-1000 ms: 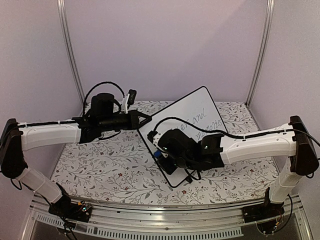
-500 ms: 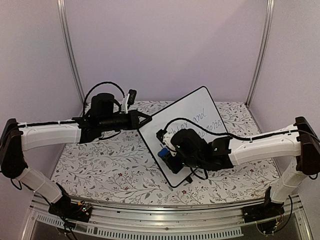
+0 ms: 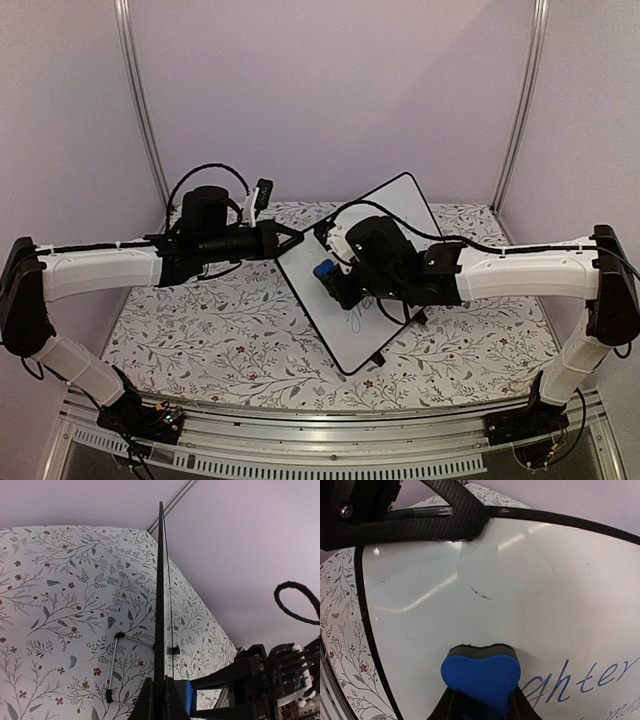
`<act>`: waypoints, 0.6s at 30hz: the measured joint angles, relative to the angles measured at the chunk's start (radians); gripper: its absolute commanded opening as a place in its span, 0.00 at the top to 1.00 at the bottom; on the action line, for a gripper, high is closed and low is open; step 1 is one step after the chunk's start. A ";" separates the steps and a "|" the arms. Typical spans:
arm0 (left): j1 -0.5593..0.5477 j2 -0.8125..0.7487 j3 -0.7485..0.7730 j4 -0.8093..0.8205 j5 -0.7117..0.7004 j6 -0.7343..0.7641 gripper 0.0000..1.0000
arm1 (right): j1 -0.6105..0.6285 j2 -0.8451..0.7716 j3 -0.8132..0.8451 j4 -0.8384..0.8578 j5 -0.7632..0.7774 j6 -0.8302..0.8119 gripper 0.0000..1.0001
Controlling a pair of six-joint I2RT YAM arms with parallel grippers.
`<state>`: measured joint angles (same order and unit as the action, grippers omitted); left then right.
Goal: Erase the whiteboard
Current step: Erase the whiteboard at the center of the board.
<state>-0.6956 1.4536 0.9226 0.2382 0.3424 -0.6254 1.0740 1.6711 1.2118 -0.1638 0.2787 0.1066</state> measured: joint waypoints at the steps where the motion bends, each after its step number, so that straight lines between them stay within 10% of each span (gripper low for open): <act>1: 0.000 0.000 0.000 0.000 0.000 0.000 1.00 | -0.002 0.004 0.008 0.000 0.000 -0.003 0.84; 18: 0.000 0.000 0.000 -0.004 0.009 -0.007 1.00 | -0.005 -0.090 -0.212 0.078 -0.024 0.081 0.84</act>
<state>-0.6956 1.4536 0.9226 0.2344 0.3515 -0.6327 1.0687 1.5810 1.0000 -0.0856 0.2550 0.1879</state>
